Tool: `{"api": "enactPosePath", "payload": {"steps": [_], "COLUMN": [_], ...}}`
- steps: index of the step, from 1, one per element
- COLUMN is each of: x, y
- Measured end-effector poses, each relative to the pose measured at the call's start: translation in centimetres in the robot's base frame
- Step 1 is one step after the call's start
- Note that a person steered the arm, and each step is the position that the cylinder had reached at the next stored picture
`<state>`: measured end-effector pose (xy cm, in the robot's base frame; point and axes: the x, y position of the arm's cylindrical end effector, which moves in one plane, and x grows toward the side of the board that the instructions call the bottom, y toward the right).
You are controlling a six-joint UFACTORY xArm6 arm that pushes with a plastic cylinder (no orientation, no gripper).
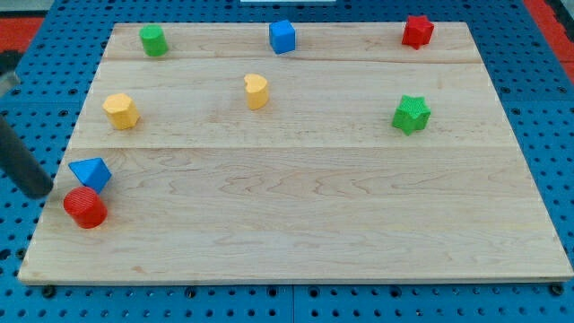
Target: Move the red circle diagonal to the blue triangle
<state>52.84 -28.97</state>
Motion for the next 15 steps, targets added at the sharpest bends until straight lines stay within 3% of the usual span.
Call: {"api": "enactPosePath", "payload": {"steps": [2,9,11,13,15], "x": [1.9,3.5,3.6,7.1,6.7], "y": [6.9,7.0,14.0,11.9,11.9]}}
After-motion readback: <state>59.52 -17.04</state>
